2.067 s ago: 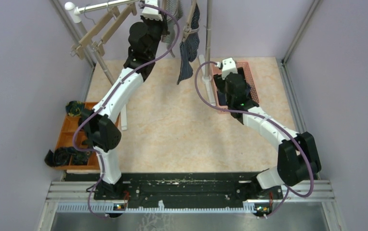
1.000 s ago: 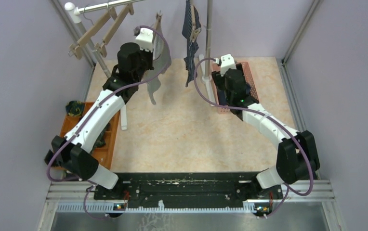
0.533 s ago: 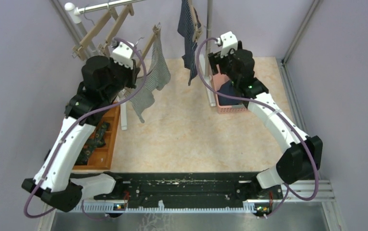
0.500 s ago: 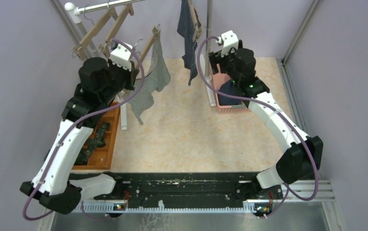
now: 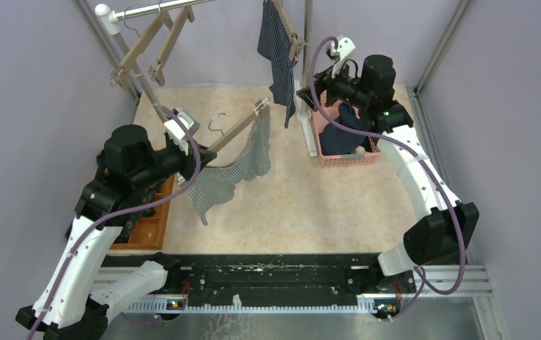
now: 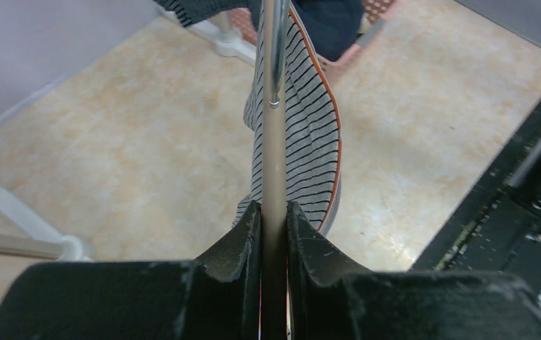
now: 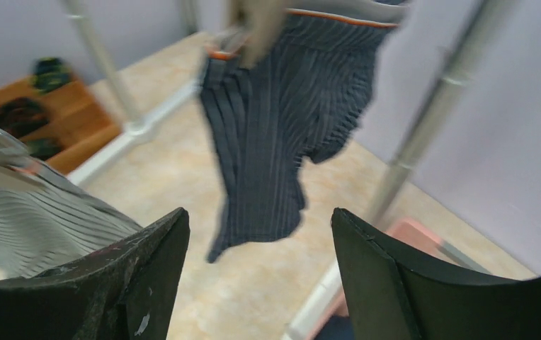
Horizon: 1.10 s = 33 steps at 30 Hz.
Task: Remove the underwear clipped to the hanger
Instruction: Remove the underwear from the hanger.
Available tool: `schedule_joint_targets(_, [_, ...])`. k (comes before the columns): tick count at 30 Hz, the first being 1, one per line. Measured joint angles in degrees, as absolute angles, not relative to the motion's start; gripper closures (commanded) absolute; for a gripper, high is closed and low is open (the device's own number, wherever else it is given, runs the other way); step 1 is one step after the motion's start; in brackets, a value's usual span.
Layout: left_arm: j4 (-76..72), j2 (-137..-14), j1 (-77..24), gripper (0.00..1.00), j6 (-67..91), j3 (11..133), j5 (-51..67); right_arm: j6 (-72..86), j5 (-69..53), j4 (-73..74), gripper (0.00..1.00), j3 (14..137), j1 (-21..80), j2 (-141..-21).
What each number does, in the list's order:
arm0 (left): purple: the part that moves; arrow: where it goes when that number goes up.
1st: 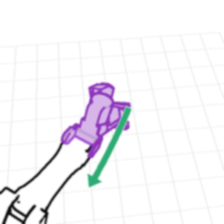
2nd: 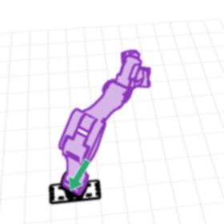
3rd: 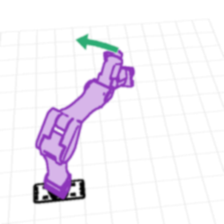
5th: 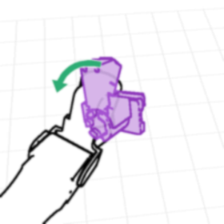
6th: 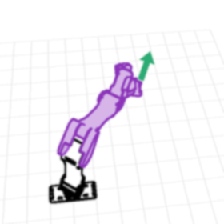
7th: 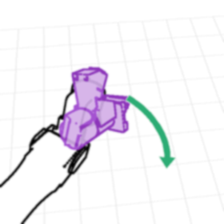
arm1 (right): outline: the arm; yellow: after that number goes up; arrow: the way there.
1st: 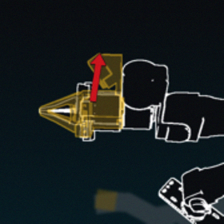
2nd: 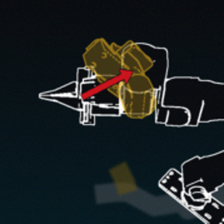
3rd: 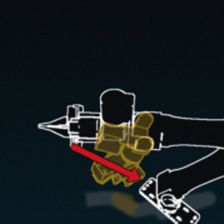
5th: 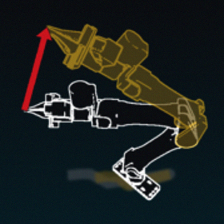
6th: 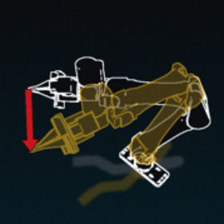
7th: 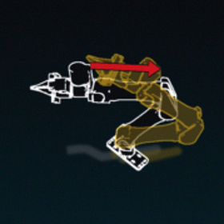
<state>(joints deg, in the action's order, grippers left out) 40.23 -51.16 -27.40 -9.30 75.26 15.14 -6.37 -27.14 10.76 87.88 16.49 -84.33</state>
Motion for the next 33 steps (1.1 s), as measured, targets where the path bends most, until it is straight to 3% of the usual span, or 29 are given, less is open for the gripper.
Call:
schedule_joint_targets(17, [33.5,-54.1,-27.4,0.91,-8.4,71.6,34.3,1.3,-63.5,7.2,0.22,87.9,16.3,-86.5])
schedule_joint_targets(33, [34.9,-53.3,-27.9,0.92,-12.1,72.1,35.2,-30.2,-57.4,46.1,0.11,106.3,15.7,-86.0])
